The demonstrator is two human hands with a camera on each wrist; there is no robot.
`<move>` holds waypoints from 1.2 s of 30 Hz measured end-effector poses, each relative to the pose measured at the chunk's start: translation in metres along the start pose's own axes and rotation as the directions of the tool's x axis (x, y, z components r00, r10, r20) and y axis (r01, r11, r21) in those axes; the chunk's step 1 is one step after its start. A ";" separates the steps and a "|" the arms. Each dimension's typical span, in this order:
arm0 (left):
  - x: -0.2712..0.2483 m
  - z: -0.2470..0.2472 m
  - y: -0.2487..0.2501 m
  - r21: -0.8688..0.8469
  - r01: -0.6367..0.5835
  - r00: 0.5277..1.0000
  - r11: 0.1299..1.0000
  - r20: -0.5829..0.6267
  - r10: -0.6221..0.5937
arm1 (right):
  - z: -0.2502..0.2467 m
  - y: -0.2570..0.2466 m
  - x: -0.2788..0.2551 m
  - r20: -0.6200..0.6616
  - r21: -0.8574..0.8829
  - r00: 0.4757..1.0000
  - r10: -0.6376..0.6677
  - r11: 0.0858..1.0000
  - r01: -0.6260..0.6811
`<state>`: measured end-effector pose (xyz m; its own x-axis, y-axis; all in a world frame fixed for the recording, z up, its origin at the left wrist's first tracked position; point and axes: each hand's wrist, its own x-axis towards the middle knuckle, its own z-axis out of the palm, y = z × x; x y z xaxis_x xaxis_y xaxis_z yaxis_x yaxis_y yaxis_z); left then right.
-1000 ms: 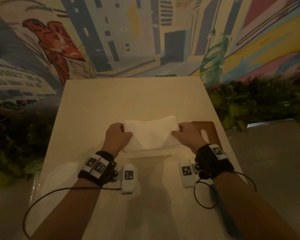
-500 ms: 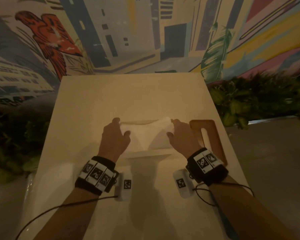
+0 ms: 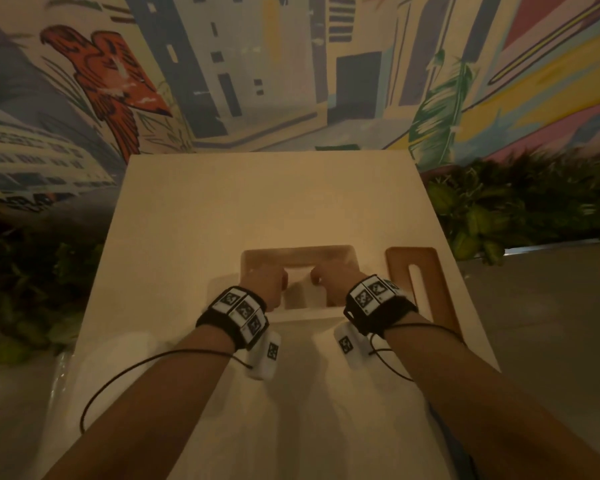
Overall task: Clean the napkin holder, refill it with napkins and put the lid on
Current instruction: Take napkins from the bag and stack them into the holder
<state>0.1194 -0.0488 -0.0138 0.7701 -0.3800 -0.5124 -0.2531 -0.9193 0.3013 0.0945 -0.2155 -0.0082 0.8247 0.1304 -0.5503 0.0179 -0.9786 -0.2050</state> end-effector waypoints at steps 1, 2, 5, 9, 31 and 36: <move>0.003 0.000 0.001 0.004 0.007 1.000 1.000 0.001 -0.007 | 0.001 -0.001 0.003 0.004 -0.025 1.000 0.002 1.000 -0.001; 0.004 0.000 0.002 0.010 0.014 1.000 1.000 0.005 -0.014 | 0.002 -0.001 0.005 -0.003 -0.045 1.000 -0.006 0.999 0.006; 0.006 0.000 0.002 0.028 0.006 1.000 1.000 0.010 -0.006 | 0.004 -0.003 0.009 -0.030 -0.087 0.999 -0.025 0.996 0.023; -0.011 -0.007 -0.006 -0.075 -0.065 0.998 0.995 -0.018 0.064 | 0.001 0.000 0.005 -0.066 -0.040 0.997 -0.044 0.998 0.041; -0.297 0.145 -0.127 -0.863 0.286 0.461 0.415 -0.256 -0.850 | 0.054 -0.281 0.005 -0.024 -0.070 0.783 -0.621 0.783 0.618; -0.298 0.149 -0.124 -0.820 0.355 0.487 0.450 -0.248 -0.837 | 0.057 -0.302 0.008 0.015 -0.331 0.814 -0.580 0.765 0.552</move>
<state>-0.1663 0.1626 -0.0186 0.7325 0.6100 -0.3020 0.6394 -0.4643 0.6129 0.0629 0.0906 0.0031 0.6526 0.6766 -0.3411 0.6560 -0.7298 -0.1925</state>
